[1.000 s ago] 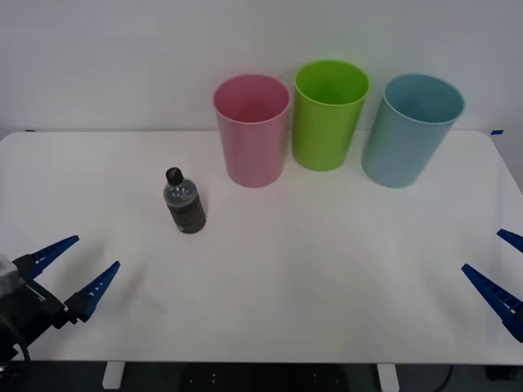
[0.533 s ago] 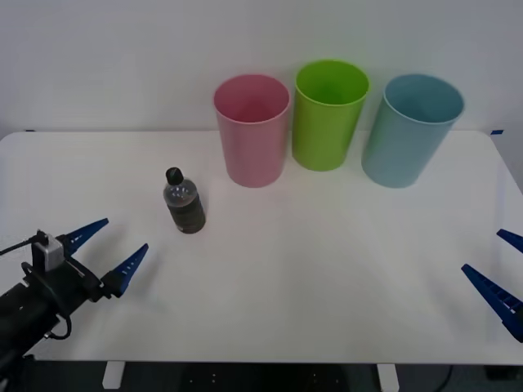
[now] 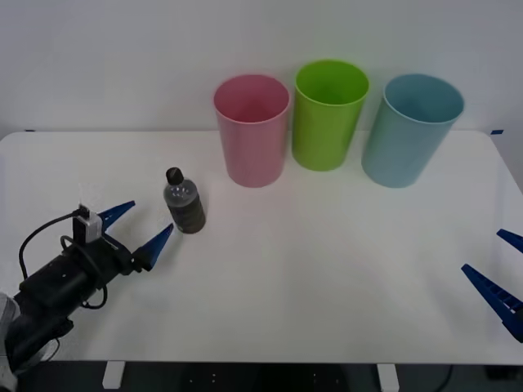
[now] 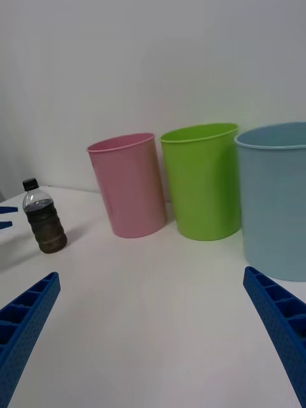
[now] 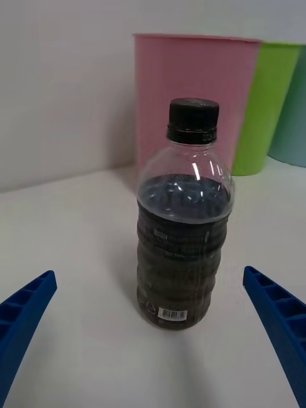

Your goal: Grasp the object on the table and drop it into the matching bin: aluminum can to the light blue bin, PET bottle to the pink bin.

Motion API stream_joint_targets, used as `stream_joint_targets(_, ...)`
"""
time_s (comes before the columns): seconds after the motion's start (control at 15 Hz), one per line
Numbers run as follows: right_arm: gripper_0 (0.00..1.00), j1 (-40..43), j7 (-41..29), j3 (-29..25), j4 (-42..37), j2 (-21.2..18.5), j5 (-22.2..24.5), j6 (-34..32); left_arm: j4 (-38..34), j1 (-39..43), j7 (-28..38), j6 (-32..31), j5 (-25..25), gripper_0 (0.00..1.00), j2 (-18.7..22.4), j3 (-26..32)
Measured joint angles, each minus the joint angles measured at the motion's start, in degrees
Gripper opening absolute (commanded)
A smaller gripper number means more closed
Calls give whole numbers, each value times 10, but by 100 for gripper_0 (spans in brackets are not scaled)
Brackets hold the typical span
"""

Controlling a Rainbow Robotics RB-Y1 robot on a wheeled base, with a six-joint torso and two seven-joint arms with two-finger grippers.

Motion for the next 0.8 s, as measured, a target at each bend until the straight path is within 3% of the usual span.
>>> stream_joint_targets(0.4, 100, 0, 0, 0, 0, 0, 0, 0, 94, -85, -7, 5, -37, 100, -1, -4)
stream_joint_targets(0.8, 100, 0, 0, 0, 0, 0, 0, 0, 129, -126, -6, 17, -55, 100, -11, -11)
